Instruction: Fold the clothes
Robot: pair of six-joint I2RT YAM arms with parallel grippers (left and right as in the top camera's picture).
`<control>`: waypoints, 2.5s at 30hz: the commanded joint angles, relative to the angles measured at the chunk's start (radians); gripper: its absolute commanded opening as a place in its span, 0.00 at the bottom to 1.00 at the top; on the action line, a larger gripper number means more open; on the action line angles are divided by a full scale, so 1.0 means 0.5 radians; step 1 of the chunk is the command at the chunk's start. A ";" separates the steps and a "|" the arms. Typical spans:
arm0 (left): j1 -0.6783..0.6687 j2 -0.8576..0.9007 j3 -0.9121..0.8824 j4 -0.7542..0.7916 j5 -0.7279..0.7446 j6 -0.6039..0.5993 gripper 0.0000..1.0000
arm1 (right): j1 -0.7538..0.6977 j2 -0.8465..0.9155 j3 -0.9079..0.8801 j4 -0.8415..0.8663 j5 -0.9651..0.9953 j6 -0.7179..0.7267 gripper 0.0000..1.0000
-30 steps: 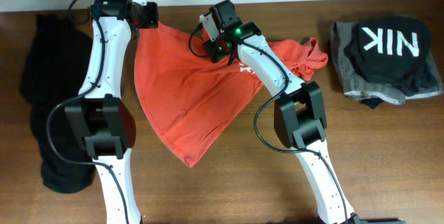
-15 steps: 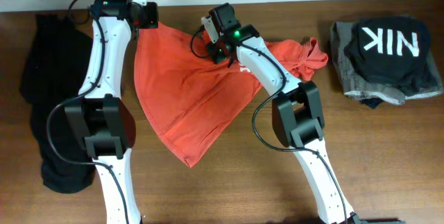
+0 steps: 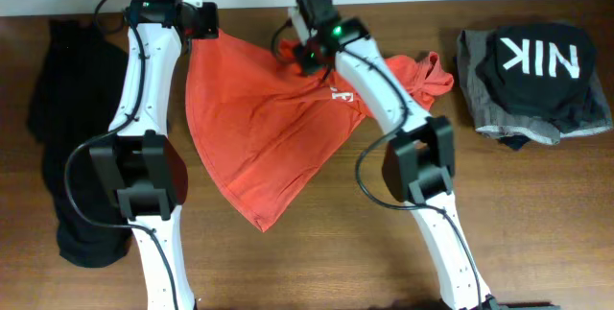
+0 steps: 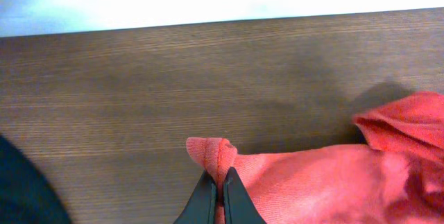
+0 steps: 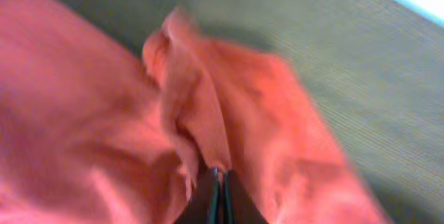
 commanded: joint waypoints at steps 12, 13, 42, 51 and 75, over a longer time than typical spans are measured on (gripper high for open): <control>0.181 -0.375 0.076 0.048 -0.191 0.009 0.01 | -0.460 -0.623 0.715 -0.432 0.061 0.069 0.04; 0.195 -0.408 0.076 0.057 -0.191 0.010 0.01 | -0.501 -0.652 0.722 -0.443 0.060 0.073 0.04; 0.293 -1.765 0.076 0.183 -0.192 0.010 0.01 | -0.939 -1.939 0.723 -0.617 -0.142 -0.051 0.04; 0.294 -1.675 0.076 0.198 -0.200 0.050 0.01 | -0.939 -1.907 0.694 -0.555 -0.098 -0.071 0.04; 0.294 -0.721 0.106 1.451 -0.191 0.103 0.00 | -0.934 -0.961 0.683 0.863 -0.362 -0.136 0.05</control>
